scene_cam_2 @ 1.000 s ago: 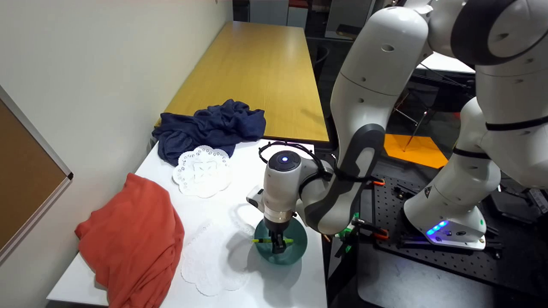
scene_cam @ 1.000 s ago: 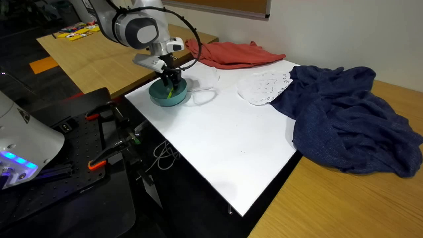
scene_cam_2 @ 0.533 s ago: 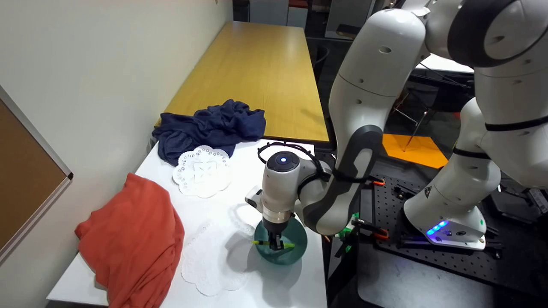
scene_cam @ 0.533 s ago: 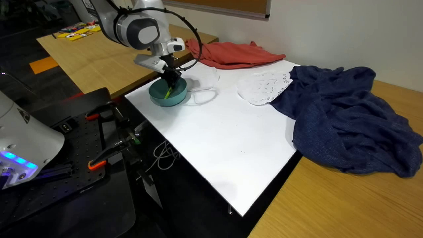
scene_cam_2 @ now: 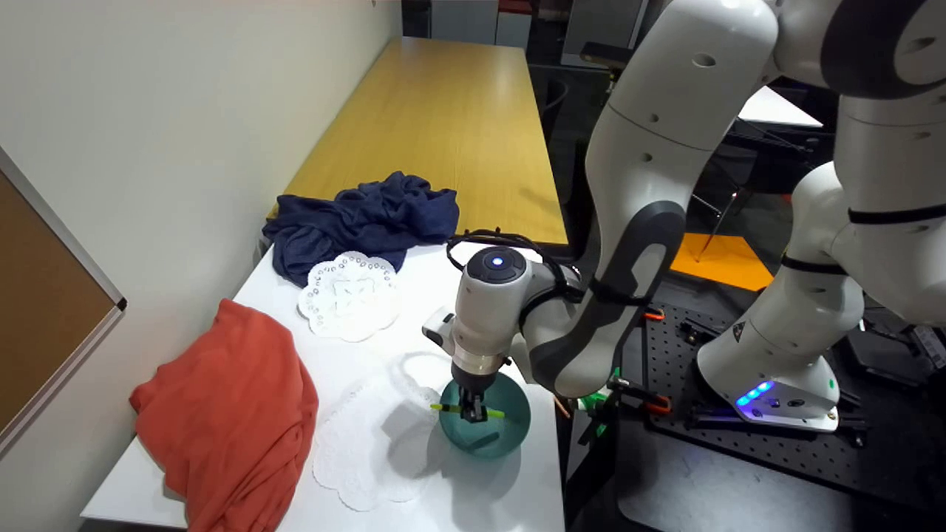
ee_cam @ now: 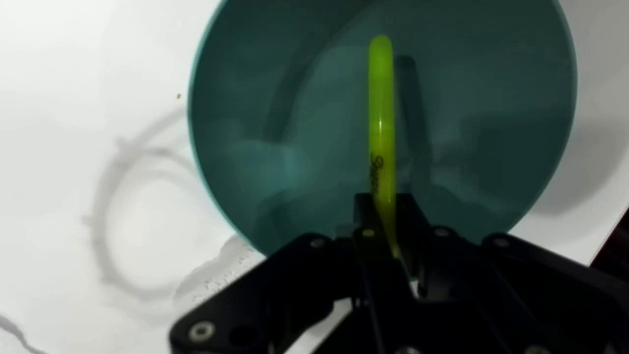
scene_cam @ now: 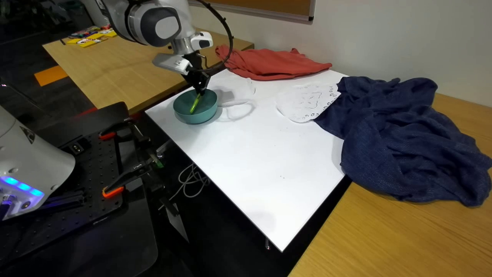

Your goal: Remove the yellow pen from the green bowl

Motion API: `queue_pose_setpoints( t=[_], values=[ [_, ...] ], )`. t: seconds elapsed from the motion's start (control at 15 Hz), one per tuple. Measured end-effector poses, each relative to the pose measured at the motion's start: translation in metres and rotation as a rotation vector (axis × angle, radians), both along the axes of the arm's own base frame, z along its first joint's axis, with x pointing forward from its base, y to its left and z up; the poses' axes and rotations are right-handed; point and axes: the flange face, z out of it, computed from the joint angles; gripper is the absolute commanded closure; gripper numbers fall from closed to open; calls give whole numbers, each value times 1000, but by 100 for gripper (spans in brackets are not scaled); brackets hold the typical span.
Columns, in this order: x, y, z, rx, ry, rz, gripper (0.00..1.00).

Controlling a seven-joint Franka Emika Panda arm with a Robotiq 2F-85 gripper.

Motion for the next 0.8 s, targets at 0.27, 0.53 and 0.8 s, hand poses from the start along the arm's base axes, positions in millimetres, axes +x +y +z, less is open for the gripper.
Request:
queue_pose_setpoints(
  t=[0.27, 0.53, 0.8],
  values=[
    [-1, -15, 44, -11, -63, -83, 96],
    [3, -52, 83, -63, -148, -213, 96],
    [15, -103, 103, -136, -204, -349, 96]
  ],
)
